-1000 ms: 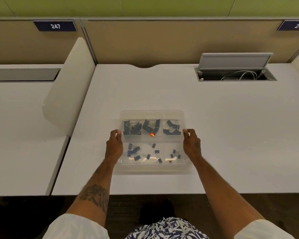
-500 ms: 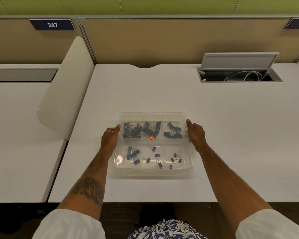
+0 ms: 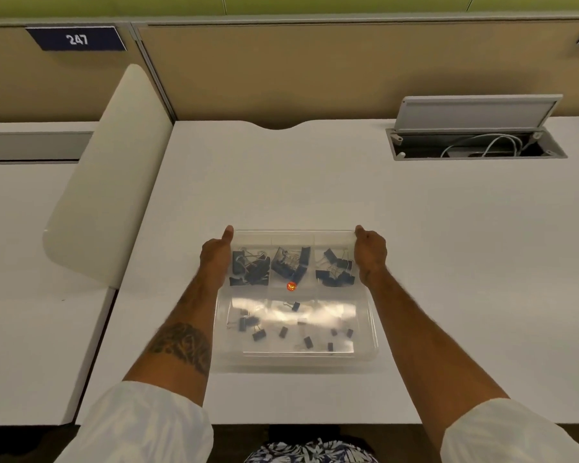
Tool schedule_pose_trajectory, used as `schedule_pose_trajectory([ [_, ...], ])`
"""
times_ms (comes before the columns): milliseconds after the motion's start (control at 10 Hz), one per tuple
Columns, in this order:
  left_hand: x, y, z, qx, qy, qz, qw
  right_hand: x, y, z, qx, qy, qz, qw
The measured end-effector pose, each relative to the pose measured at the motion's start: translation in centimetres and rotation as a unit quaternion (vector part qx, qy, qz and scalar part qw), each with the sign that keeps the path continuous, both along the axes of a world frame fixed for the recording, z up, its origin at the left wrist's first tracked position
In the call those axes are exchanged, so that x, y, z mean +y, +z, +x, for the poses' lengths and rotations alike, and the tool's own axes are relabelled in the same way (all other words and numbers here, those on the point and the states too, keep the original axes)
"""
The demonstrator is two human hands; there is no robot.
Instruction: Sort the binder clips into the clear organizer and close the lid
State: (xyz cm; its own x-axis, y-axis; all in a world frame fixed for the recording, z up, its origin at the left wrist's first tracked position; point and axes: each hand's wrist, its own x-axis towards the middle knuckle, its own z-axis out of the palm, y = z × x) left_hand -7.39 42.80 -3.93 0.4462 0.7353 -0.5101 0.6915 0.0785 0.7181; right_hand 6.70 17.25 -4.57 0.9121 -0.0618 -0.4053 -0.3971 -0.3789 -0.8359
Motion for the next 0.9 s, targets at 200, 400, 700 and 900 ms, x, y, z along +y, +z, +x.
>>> schedule_pose_trajectory([
  [200,-0.1,-0.7,0.4,-0.021,0.022,-0.005,1.000,0.7,0.2,0.4,-0.018,0.014,-0.023,0.999],
  [400,0.0,-0.6,0.2,-0.037,0.033,0.000,0.999,0.9,0.4,0.5,-0.011,0.012,-0.041,0.999],
  [700,-0.9,1.1,-0.9,-0.079,0.056,0.082,0.992,-0.7,1.3,-0.3,-0.056,0.073,-0.117,0.989],
  [900,-1.9,2.1,-3.1,-0.077,-0.155,0.335,0.926,-2.1,1.8,-3.2,-0.188,0.161,-0.253,0.935],
])
